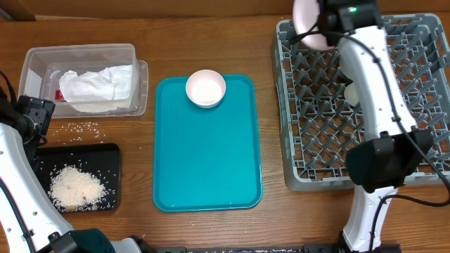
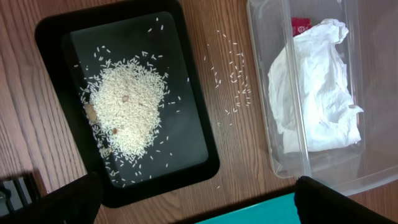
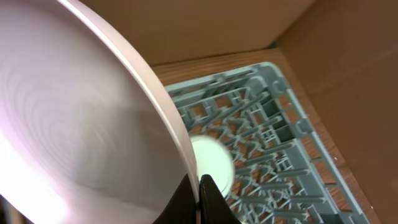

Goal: Sort waste into correct bins and load items into the dishwasher
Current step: 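Lift the white plate and carry it into the dish rack, then release the plate upright in the rack and move the right gripper to the bowl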

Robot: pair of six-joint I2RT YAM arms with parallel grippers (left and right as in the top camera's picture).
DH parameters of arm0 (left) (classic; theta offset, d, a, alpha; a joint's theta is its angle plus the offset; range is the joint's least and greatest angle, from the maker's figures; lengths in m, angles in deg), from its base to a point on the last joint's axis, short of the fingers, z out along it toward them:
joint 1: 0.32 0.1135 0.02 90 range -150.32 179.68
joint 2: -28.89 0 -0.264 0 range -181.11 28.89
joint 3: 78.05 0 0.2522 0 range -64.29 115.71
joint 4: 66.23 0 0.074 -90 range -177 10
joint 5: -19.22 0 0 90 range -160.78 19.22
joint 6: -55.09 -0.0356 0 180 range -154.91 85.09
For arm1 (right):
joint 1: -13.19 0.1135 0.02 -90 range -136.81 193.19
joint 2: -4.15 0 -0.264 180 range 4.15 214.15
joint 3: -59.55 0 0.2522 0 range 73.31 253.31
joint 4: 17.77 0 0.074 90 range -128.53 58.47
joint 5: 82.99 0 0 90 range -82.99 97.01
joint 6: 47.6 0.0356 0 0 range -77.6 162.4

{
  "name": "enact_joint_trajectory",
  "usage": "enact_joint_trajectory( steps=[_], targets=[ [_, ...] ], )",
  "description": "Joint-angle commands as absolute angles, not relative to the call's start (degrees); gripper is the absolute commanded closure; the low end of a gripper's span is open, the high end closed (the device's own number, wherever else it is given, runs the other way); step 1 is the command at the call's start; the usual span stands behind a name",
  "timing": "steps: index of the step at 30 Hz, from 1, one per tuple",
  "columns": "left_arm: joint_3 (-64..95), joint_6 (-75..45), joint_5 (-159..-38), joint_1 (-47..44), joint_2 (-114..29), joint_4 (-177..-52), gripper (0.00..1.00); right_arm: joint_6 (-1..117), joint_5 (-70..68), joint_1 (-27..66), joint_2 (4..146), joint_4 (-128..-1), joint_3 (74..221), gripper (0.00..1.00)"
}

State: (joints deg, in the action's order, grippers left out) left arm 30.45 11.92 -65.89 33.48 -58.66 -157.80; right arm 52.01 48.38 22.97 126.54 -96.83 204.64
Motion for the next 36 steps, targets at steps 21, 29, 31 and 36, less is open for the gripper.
enact_joint_trajectory(
  steps=[21, 29, 31, 36],
  targets=[
    [30.14, 12.93, -65.94, 33.50, -58.85, -157.73, 0.00, 54.65, 49.43, 25.83, 125.67, -94.38, 190.78, 0.92],
    [30.14, 12.91, -65.94, 33.50, -58.85, -157.73, 0.00, 57.69, 47.70, 34.00, 122.63, -98.21, 197.56, 0.00],
    [30.14, 12.93, -65.94, 33.50, -58.85, -157.73, 0.00, 57.67, 40.03, 35.23, 120.53, -98.78, 199.76, 0.00],
    [30.14, 12.93, -65.94, 33.50, -58.85, -157.73, 0.00, 56.99, 14.35, 35.67, 118.02, -95.56, 200.55, 0.00]
  ],
)
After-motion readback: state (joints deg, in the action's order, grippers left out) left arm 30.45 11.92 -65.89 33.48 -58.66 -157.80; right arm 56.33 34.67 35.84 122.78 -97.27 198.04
